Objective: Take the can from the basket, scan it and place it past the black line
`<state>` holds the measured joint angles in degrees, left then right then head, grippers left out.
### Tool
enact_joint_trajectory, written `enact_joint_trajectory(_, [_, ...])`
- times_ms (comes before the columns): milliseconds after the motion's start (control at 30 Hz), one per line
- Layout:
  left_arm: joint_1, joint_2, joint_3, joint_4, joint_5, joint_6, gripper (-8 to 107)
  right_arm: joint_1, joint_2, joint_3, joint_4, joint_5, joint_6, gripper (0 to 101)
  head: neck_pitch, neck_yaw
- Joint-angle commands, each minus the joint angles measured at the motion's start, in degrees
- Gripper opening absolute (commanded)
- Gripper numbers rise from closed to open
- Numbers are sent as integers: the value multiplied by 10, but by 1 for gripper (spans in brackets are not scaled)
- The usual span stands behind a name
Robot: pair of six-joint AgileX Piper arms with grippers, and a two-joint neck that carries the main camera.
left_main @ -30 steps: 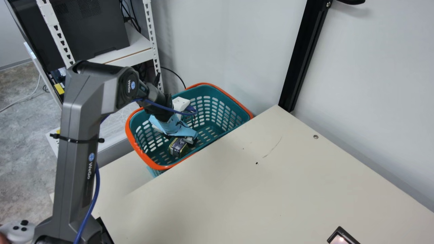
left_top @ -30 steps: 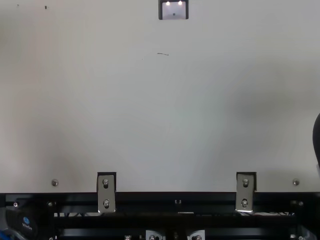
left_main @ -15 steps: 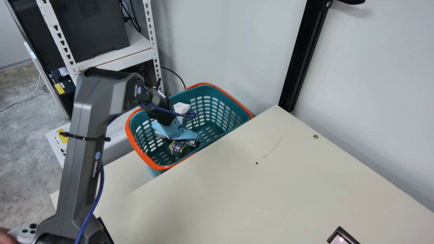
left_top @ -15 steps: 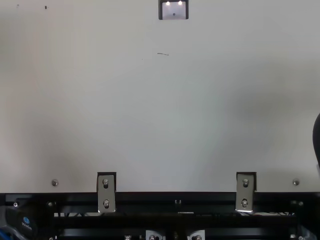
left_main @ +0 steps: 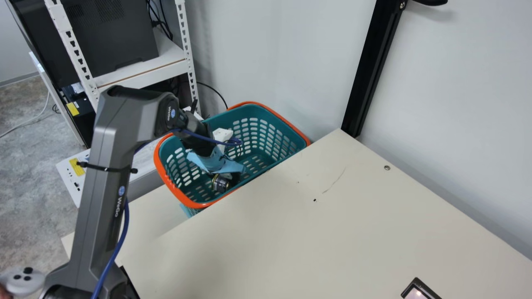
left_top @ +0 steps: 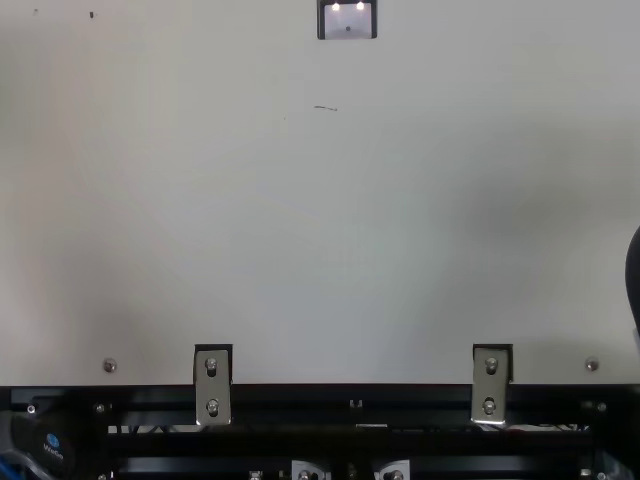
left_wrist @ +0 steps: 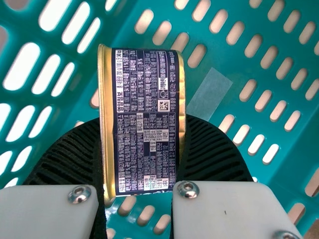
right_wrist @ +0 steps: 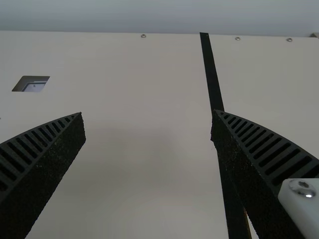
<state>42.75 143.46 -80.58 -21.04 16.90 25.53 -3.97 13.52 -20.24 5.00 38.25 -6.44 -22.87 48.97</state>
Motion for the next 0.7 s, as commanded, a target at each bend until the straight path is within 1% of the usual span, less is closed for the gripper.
enact_joint_trajectory(0, [1, -15, 6, -1, 1, 5, 10, 0, 0, 0, 0, 0, 0, 101, -21, 19])
enact_joint_trajectory(233, [8, -78, 37, -3, 21, 15, 10, 0, 0, 0, 0, 0, 0, 101, -21, 19])
enact_joint_trajectory(667, [11, -218, 70, 16, 96, 1, 10, 0, 0, 0, 0, 0, 0, 101, -21, 19])
